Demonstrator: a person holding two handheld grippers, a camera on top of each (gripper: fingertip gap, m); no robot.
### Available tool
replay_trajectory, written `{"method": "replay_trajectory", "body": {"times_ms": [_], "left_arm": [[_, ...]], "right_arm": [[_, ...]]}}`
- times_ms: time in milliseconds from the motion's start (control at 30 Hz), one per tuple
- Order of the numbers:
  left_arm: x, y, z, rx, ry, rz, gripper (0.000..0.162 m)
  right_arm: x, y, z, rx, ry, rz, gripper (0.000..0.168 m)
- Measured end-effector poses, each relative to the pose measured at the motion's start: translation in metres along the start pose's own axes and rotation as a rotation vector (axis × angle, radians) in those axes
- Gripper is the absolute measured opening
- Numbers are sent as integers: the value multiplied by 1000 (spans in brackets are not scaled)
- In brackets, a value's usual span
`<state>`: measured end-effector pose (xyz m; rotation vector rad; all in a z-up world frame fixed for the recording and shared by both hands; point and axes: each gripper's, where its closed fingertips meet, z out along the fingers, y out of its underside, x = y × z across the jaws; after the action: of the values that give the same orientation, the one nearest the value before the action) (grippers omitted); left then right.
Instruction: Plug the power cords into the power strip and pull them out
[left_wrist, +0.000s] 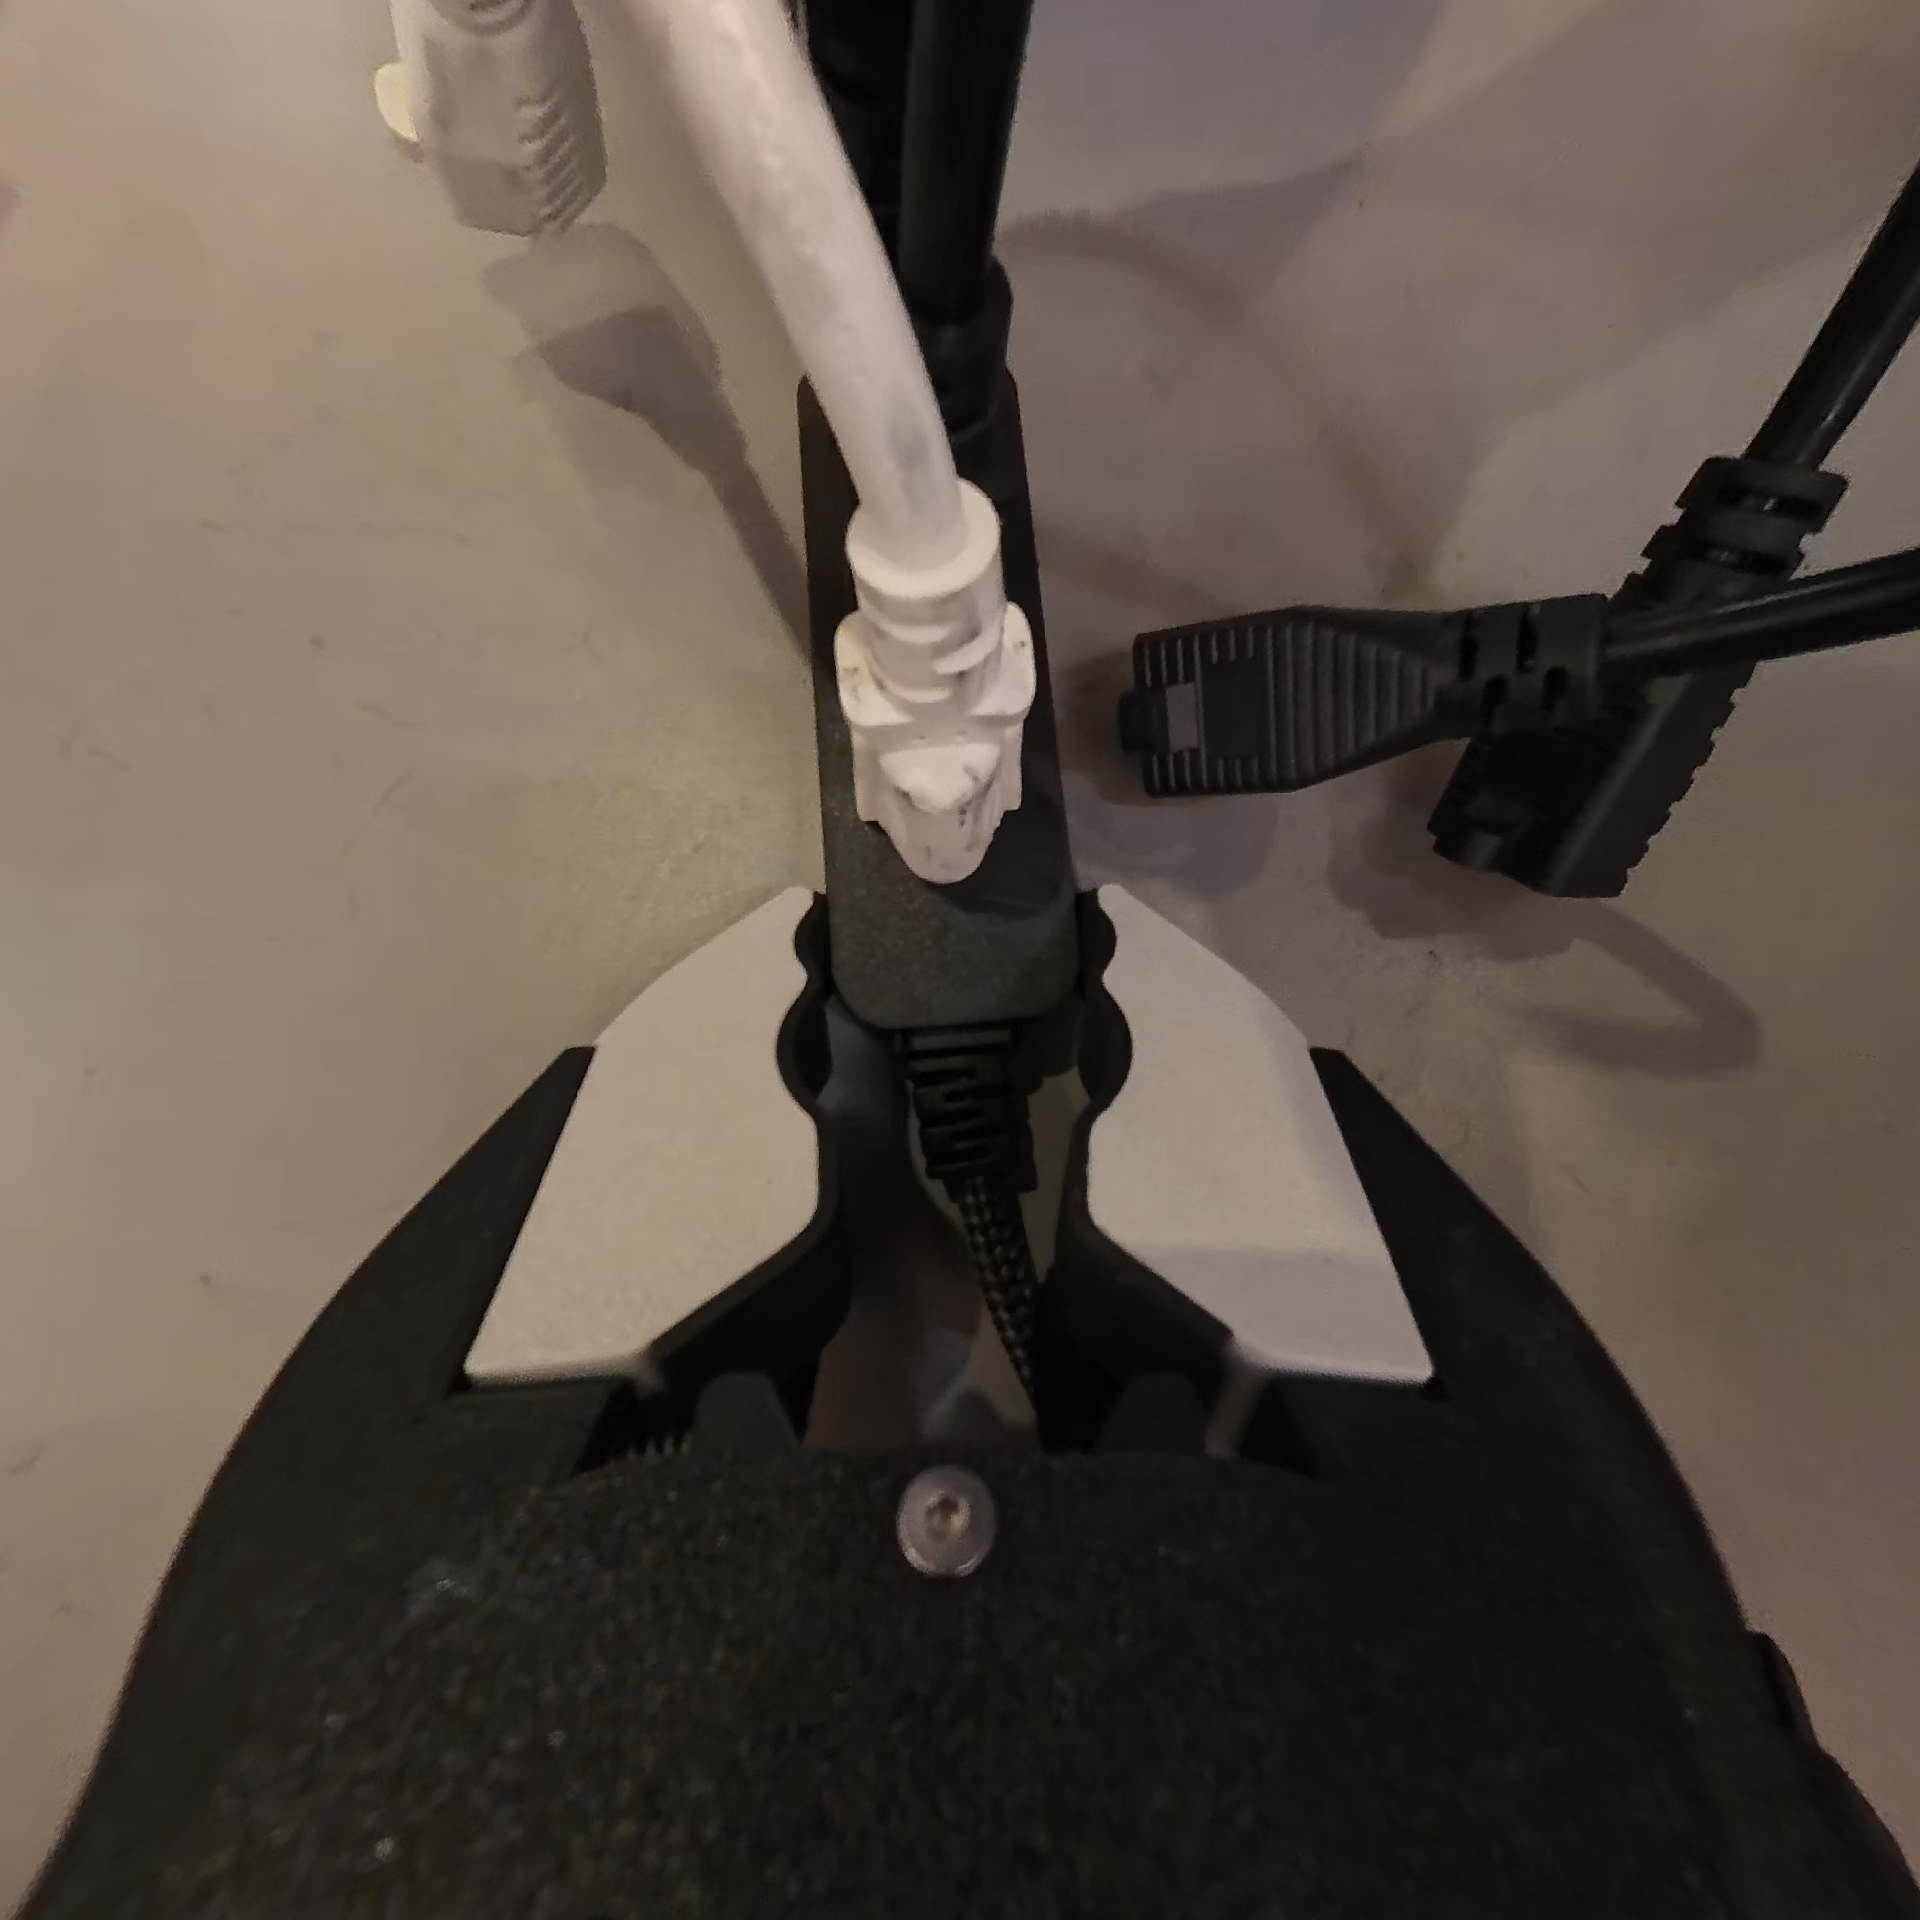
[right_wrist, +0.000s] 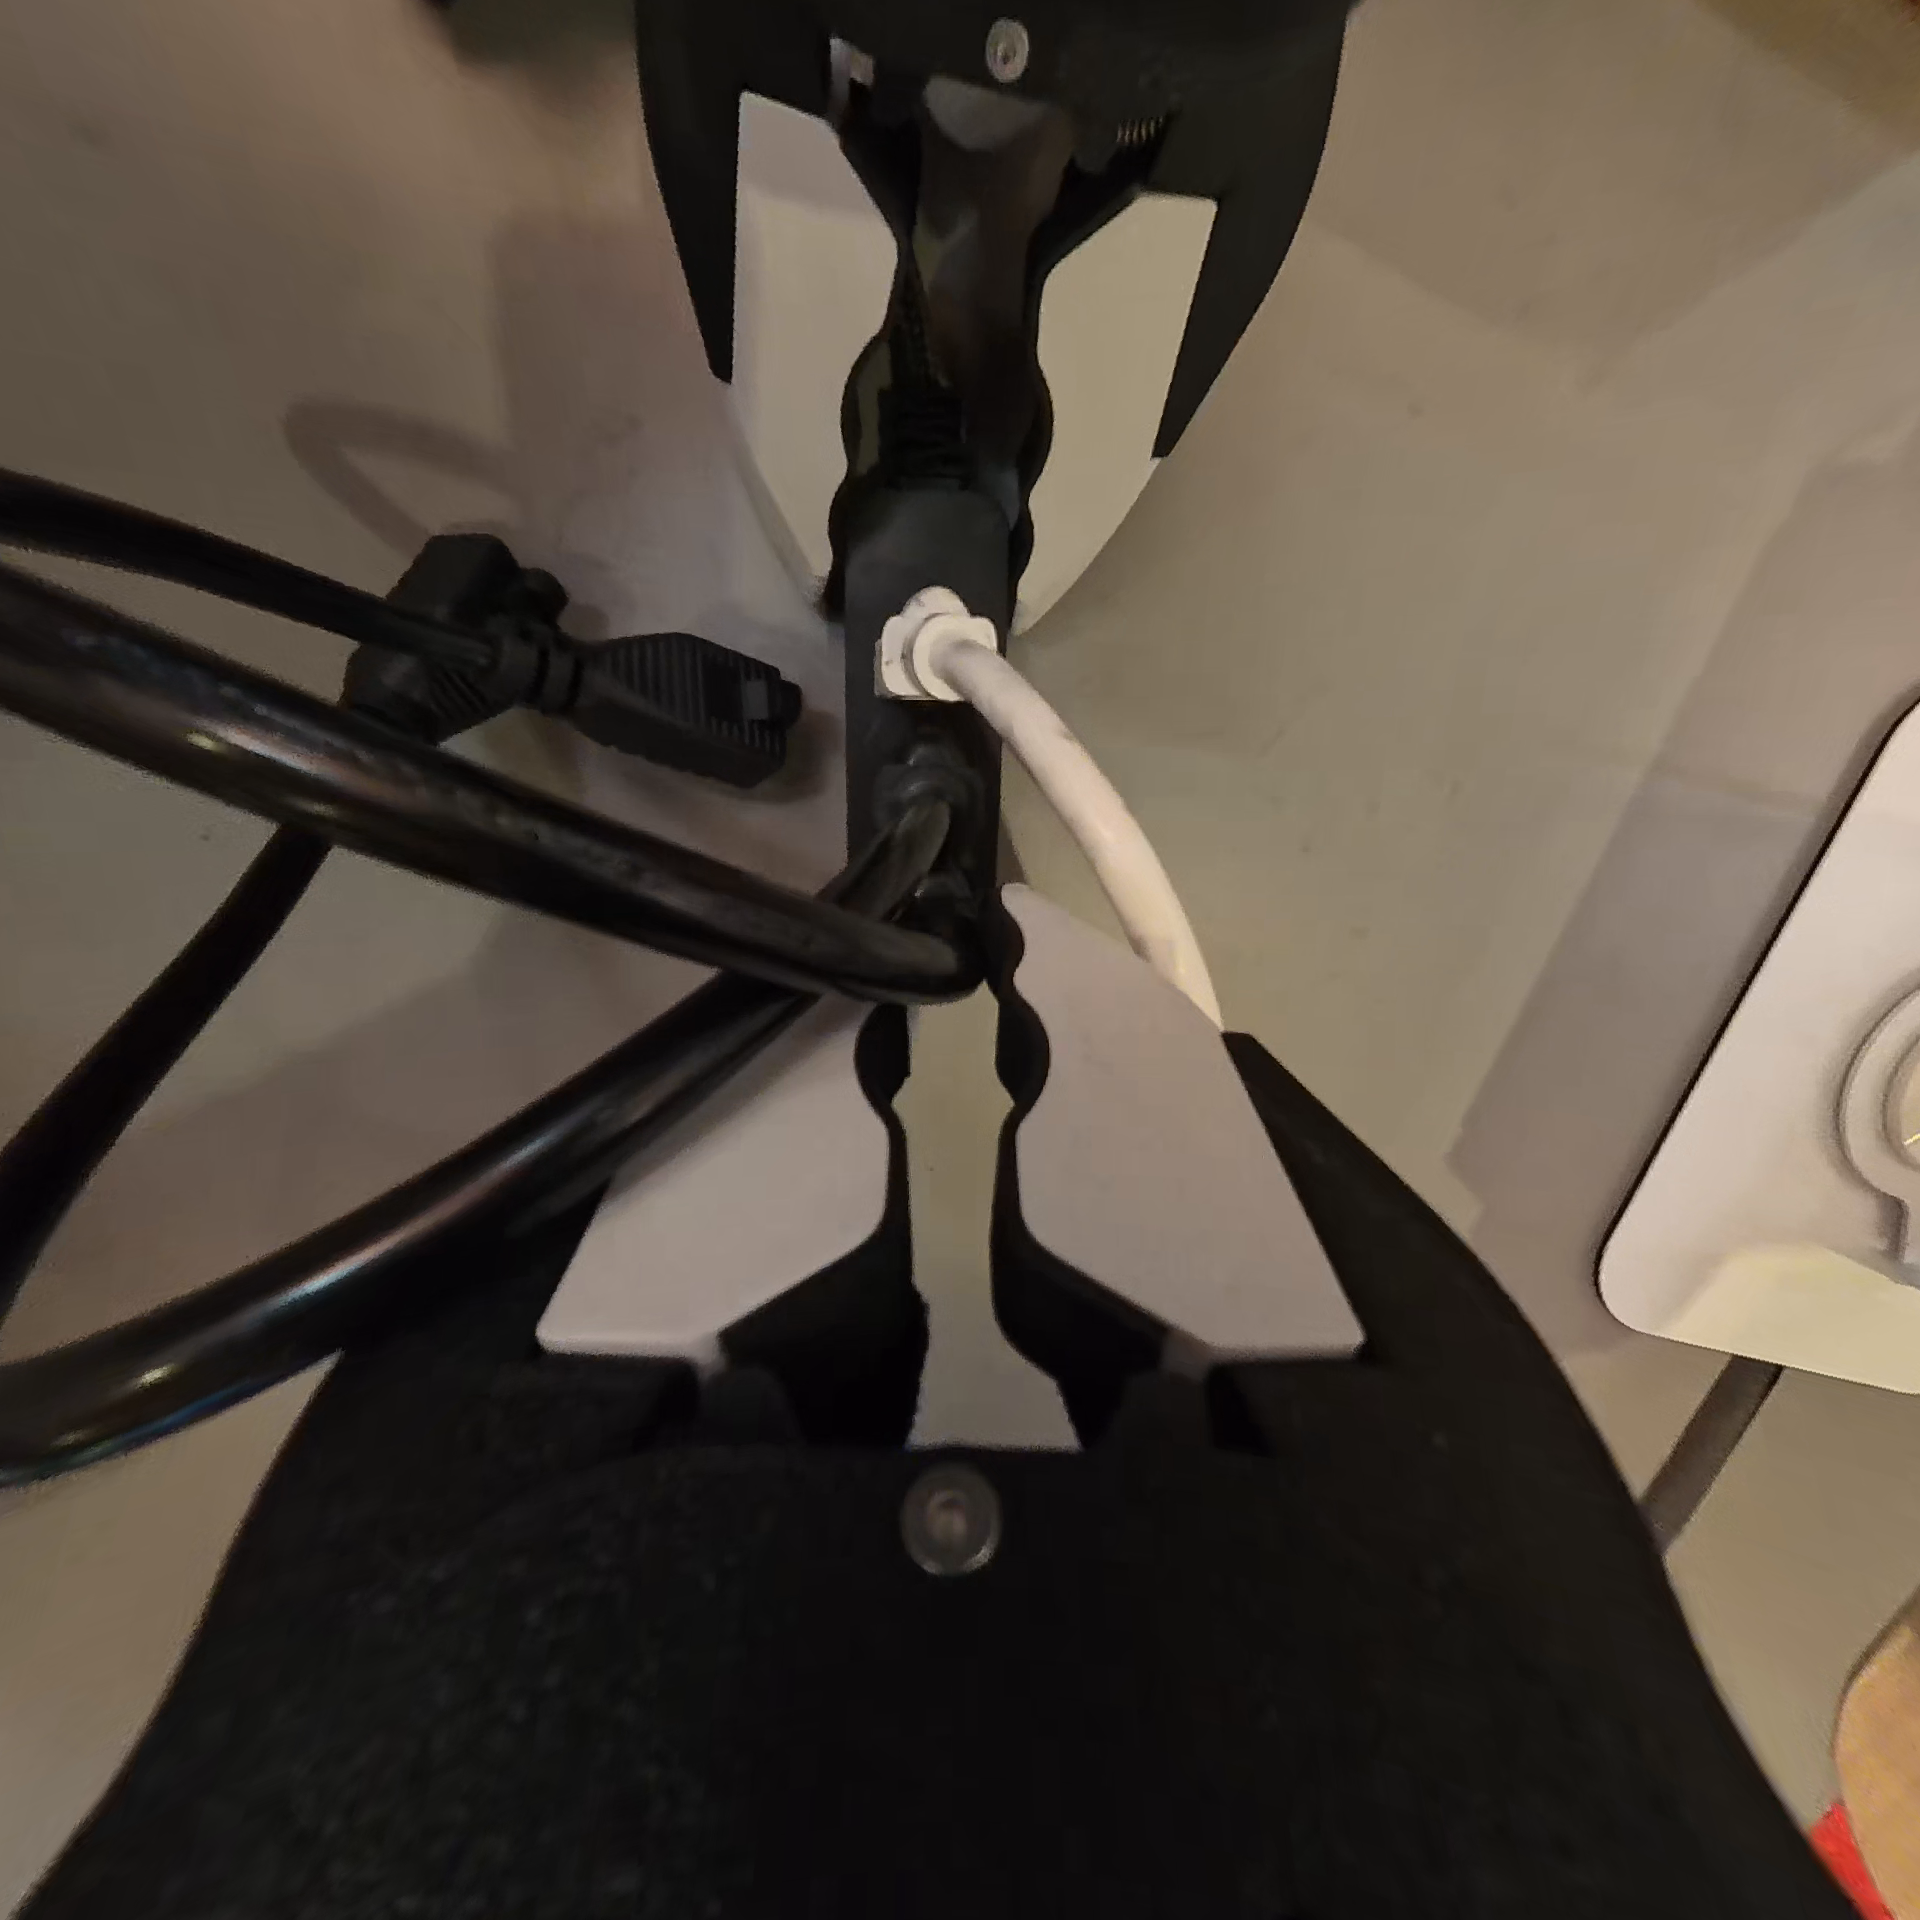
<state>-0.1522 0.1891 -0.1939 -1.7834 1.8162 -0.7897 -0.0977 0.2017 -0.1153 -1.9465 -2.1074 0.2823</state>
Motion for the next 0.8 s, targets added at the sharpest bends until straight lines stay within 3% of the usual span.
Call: {"method": "replay_trajectory", "body": {"times_ms": [167,400,533,667,800], "left_arm": [[0,0,0,2,1,2,44],[3,-3,2,12,15,4,44],[3,-3,2,12,15,5,44],[3,-3,2,12,16,3,44],[3,-2,2,11,19,2,44]], "right_arm": [[-8,3,-2,48,-1,-13,26],[-13,20,-7,19,-34,74,12],[-20,22,-4,78,-100,176,19],[-9,30,2,63,-22,182,27],[-4,17,8,112,18,186,30]]}}
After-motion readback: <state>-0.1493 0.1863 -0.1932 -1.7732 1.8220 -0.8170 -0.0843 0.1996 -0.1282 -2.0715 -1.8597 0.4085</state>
